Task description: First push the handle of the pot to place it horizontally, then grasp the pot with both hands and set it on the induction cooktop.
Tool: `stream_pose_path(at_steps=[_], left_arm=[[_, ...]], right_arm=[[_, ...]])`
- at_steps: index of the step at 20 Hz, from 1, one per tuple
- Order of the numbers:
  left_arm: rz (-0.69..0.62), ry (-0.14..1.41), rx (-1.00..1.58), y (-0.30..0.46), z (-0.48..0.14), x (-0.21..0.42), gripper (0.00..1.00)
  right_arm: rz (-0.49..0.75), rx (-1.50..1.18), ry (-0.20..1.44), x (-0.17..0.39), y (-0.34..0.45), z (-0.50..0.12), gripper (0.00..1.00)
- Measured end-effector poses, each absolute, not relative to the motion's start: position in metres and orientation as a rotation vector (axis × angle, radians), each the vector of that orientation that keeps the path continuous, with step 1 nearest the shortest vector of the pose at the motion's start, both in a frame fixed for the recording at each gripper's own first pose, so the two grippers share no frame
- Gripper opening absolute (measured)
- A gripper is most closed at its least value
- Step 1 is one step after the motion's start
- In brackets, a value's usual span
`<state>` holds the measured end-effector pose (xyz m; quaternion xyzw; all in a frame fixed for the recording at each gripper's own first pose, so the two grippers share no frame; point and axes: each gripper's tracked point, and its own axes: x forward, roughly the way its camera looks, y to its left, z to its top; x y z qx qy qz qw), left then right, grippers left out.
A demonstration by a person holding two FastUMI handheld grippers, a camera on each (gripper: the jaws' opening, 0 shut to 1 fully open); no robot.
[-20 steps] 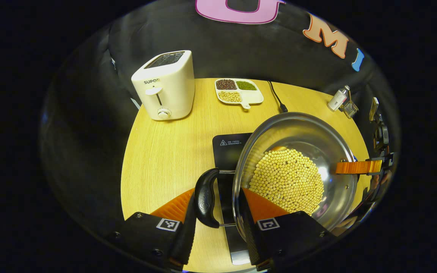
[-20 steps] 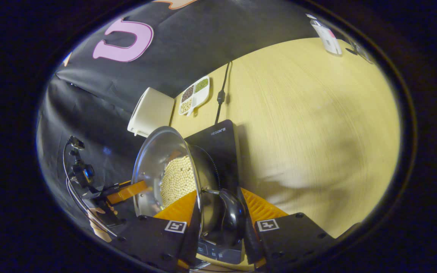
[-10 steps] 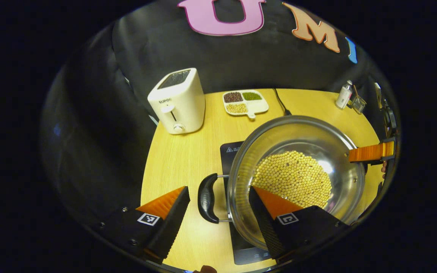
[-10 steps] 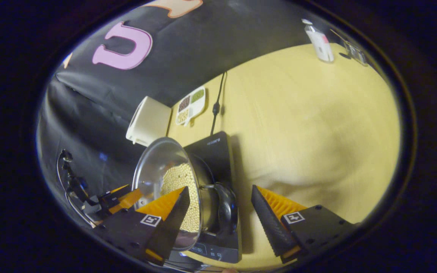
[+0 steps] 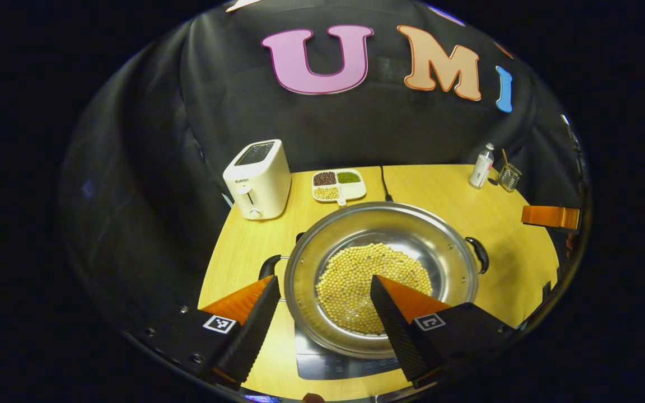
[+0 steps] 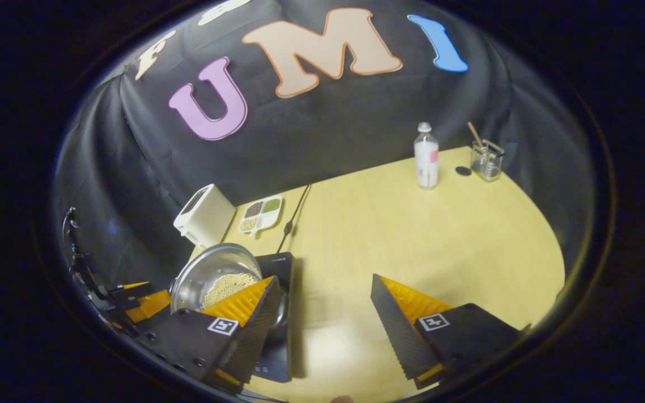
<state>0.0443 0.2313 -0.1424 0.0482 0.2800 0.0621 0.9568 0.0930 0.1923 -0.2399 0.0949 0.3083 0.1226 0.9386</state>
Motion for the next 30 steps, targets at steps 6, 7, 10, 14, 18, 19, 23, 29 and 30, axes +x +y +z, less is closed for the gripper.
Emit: stream_pose_path(at_steps=[6,7,10,14,18,19,23,29,30], left_arm=[[0.227,0.436,0.067,0.143,-0.095,0.009,0.99],[0.248,0.410,0.063,0.123,-0.085,0.001,0.99],[0.287,0.303,0.040,0.064,-0.051,-0.013,0.99],[0.313,0.151,0.038,-0.009,-0.016,-0.029,0.99],[0.328,0.054,0.084,-0.064,-0.001,-0.038,1.00],[0.323,0.044,0.081,-0.079,0.000,-0.042,0.98],[0.328,-0.023,0.057,-0.112,0.008,-0.049,0.98],[0.319,-0.100,0.081,-0.135,0.024,-0.051,0.98],[0.321,-0.109,0.089,-0.138,0.026,-0.051,1.00]], right_arm=[[0.289,0.130,0.466,0.071,0.111,-0.175,0.92],[0.304,0.119,0.449,0.068,0.098,-0.167,0.92],[0.341,0.095,0.384,0.063,0.054,-0.137,0.92],[0.385,0.093,0.284,0.058,0.012,-0.101,0.92],[0.424,0.076,0.261,0.048,-0.011,-0.089,0.92],[0.427,0.076,0.255,0.047,-0.015,-0.085,0.92],[0.422,0.101,0.184,0.042,-0.031,-0.057,0.92],[0.399,0.108,0.073,0.034,-0.058,-0.019,0.92],[0.395,0.109,0.061,0.032,-0.061,-0.016,0.92]])
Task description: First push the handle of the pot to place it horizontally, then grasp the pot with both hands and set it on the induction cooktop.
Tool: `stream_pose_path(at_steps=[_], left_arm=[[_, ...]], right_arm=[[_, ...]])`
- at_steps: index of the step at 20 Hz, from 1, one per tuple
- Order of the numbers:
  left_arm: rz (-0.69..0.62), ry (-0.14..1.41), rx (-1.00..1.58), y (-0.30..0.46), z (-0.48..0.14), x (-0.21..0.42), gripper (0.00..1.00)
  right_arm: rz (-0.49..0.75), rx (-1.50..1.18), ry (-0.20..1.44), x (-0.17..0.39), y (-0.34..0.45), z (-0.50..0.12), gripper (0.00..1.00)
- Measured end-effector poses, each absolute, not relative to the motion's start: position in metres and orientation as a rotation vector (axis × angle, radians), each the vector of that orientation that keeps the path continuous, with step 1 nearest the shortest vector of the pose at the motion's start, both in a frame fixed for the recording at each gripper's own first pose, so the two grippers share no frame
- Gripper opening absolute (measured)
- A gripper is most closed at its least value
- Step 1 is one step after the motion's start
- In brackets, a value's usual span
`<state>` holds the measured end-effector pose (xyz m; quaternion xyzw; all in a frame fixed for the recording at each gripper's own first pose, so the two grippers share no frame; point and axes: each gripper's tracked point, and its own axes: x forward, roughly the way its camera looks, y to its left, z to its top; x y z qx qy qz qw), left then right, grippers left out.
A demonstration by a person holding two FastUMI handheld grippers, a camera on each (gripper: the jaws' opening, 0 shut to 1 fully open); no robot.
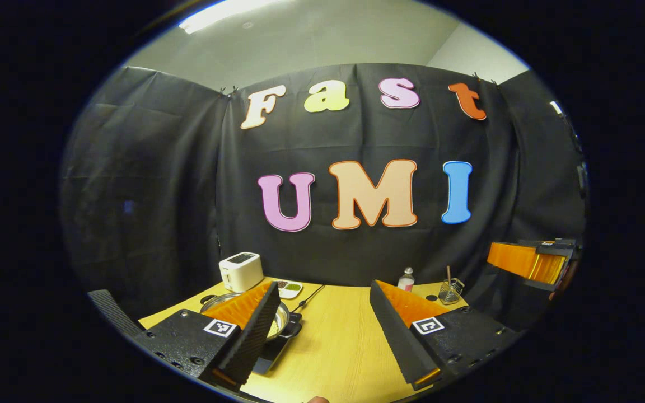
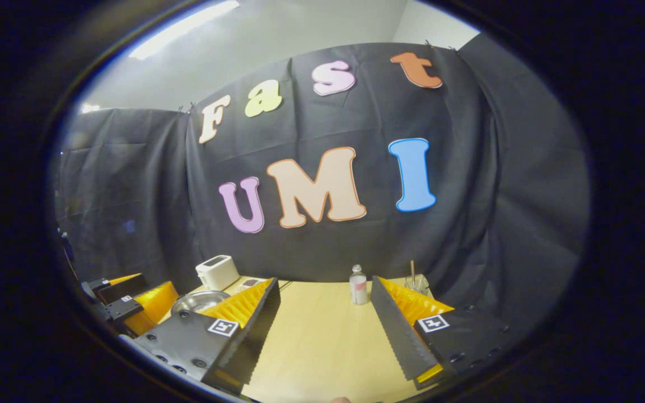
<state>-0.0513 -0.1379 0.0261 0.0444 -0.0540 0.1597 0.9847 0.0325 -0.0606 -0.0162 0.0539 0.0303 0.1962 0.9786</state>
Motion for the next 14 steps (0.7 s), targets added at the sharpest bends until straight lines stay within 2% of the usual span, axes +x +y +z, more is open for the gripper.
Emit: stream_pose_path(at_steps=[3,4,5,14], left_arm=[[0.294,-0.132,0.073,-0.154,0.027,-0.048,0.98],[0.283,-0.133,0.058,-0.159,0.026,-0.047,0.98],[0.273,-0.137,0.043,-0.163,0.024,-0.045,0.98],[0.234,-0.159,0.041,-0.182,0.023,-0.040,0.98]], right_arm=[[0.387,0.072,0.050,0.028,-0.071,-0.017,0.92],[0.387,0.059,0.047,0.026,-0.072,-0.017,1.00],[0.385,0.049,0.040,0.025,-0.073,-0.016,0.92],[0.408,0.011,0.037,0.024,-0.078,-0.022,0.92]])
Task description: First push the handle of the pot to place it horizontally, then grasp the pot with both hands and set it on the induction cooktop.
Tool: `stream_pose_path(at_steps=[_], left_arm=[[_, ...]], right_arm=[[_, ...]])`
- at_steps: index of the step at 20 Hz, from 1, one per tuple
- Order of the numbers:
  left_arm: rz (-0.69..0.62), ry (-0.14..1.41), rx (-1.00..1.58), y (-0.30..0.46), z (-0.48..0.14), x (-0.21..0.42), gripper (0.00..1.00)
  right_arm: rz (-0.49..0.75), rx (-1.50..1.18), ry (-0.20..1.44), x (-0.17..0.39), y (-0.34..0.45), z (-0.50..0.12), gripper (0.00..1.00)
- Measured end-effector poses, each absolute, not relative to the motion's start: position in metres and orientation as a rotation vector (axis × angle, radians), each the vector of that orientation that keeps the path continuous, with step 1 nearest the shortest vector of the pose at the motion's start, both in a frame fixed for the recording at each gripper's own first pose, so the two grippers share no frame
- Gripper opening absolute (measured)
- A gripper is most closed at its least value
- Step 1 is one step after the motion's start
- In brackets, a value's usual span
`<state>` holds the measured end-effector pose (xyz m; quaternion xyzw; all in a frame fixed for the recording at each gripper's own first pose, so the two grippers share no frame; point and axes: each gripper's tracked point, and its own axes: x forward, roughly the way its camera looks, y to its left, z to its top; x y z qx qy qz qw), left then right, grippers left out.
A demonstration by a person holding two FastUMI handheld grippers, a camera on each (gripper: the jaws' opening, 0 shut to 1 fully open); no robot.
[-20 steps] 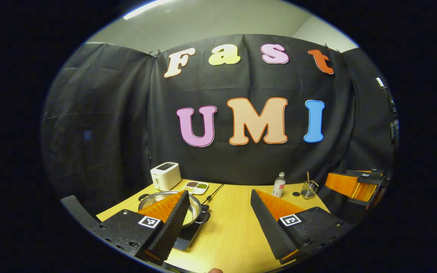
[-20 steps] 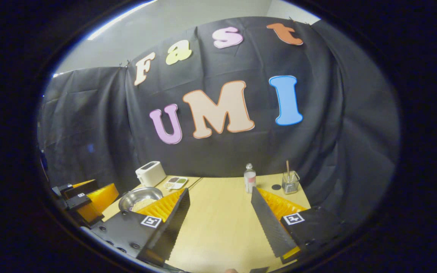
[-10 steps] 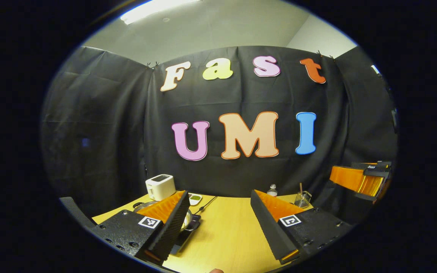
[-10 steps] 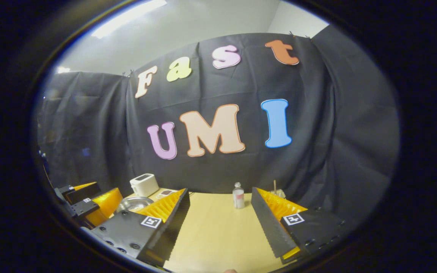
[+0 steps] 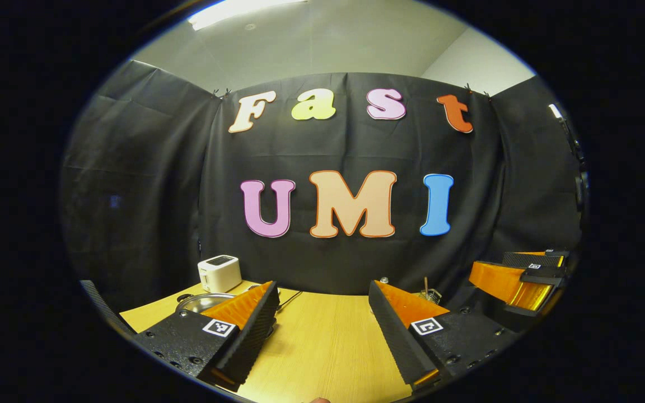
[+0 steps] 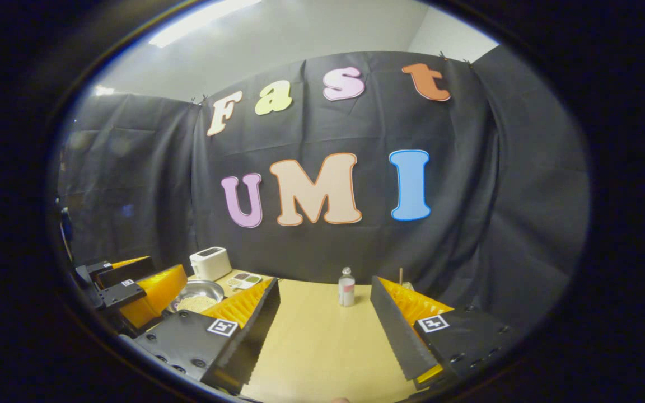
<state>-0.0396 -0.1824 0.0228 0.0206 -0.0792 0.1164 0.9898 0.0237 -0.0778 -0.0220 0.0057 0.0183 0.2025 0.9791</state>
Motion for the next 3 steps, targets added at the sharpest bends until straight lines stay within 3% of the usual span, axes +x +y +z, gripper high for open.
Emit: stream_pose_path(at_steps=[3], left_arm=[[0.228,-0.160,0.047,-0.1864,0.0208,-0.0368,0.98]], right_arm=[[0.418,0.018,0.031,0.0241,-0.0767,-0.0218,0.93]])
